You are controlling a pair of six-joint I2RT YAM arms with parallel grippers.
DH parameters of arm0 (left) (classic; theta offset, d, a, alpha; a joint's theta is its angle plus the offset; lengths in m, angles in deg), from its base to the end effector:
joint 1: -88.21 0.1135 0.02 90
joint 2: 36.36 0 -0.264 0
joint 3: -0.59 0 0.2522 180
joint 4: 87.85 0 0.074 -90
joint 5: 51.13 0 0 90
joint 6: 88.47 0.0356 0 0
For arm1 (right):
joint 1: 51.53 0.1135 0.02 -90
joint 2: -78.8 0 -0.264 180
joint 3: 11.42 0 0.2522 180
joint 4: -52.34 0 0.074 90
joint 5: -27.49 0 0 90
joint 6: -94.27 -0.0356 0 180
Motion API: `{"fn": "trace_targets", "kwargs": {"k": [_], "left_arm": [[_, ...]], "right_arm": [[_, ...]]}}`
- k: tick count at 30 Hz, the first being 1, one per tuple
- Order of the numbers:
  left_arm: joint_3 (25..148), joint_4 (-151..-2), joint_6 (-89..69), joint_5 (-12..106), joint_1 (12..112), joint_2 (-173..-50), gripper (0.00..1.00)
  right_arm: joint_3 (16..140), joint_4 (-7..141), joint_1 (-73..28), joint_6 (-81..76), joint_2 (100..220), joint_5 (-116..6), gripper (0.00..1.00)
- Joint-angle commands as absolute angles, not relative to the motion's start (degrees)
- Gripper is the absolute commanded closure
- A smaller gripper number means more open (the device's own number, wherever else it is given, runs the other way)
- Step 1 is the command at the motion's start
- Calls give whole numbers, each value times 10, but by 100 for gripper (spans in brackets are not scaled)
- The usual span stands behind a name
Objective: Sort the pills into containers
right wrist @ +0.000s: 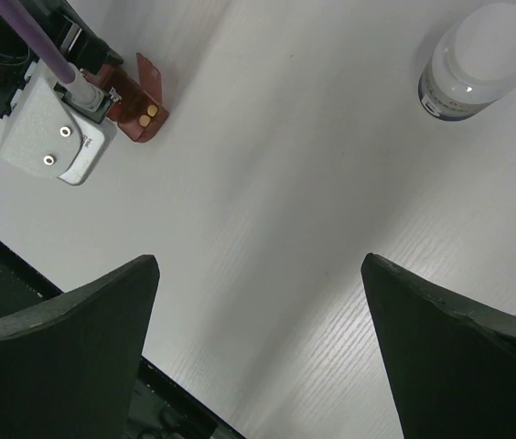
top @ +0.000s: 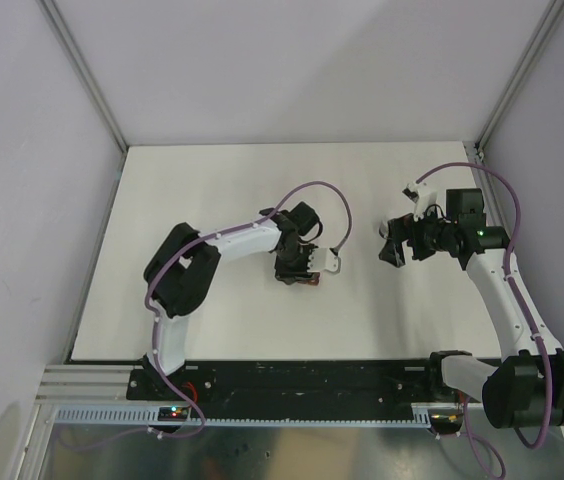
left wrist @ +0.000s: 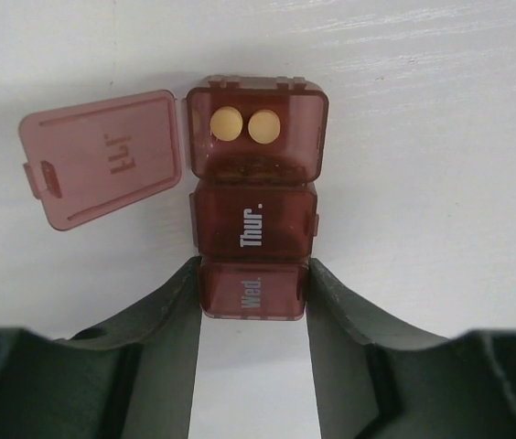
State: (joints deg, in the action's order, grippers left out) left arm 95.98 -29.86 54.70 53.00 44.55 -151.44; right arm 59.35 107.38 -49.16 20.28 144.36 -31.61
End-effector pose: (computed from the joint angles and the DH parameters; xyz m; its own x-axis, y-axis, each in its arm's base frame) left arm 0.2780 -0.2773 0.1616 0.1424 0.9371 -0.3188 0.9896 -0.1409 0.0278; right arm 0.2284 0.0278 0.2969 -0.6328 -0.2631 -0.7283 -0.5628 0.8022 0.1993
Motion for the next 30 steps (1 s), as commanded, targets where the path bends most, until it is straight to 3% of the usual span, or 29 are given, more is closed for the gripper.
{"fn": "trace_targets", "kwargs": {"k": [1,8,21,25,30], "left_arm": [[946,-320,531,530,446,-1473,62],[940,-321,511,539,447,-1446,81],[898,-317,450,532,428,-1327,92],[885,-306,428,537,411,-1282,99],[882,-287,397,553,387,-1235,100]], "right_arm": [[593,1053,-495,183,1435,-300,1],[594,1048,-500,157,1441,-293,0],[634,1052,-488,154,1477,-200,0],[657,1038,-454,146,1512,-197,1],[696,1023,-398,136,1567,-202,1]]}}
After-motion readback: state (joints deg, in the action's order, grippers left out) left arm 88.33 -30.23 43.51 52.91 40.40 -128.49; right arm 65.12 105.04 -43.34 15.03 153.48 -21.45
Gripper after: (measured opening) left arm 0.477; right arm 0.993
